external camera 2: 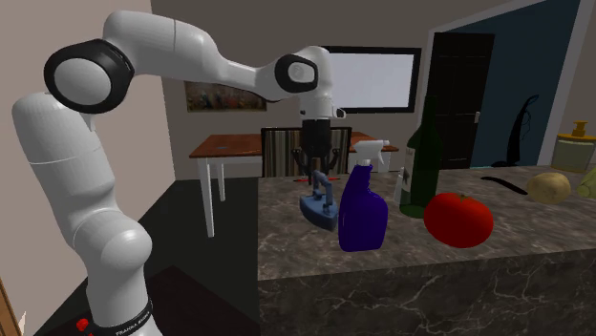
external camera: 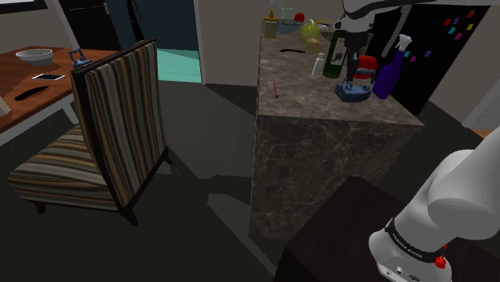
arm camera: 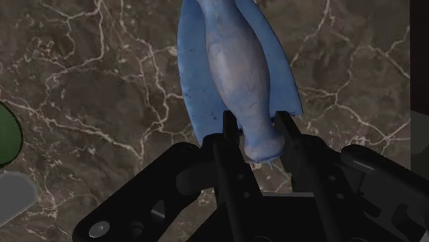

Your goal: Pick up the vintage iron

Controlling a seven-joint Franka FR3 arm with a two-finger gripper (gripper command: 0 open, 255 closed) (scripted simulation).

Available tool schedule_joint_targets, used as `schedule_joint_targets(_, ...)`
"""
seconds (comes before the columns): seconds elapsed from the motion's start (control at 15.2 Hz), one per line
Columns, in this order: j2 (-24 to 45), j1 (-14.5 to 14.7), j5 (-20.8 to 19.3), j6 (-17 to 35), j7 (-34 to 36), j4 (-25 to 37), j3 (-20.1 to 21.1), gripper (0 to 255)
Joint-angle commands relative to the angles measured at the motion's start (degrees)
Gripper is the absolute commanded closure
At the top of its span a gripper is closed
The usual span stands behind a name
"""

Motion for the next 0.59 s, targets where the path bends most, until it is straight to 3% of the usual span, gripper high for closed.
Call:
schedule_joint_targets(0.0, 0.1, 0.0, 0.1, -1.6, -0.3, 1.7, 0.0, 255)
schedule_joint_targets(0.53, 1.0, 0.2, 0.6, -7.7, -1.6, 8.8, 0.2, 255)
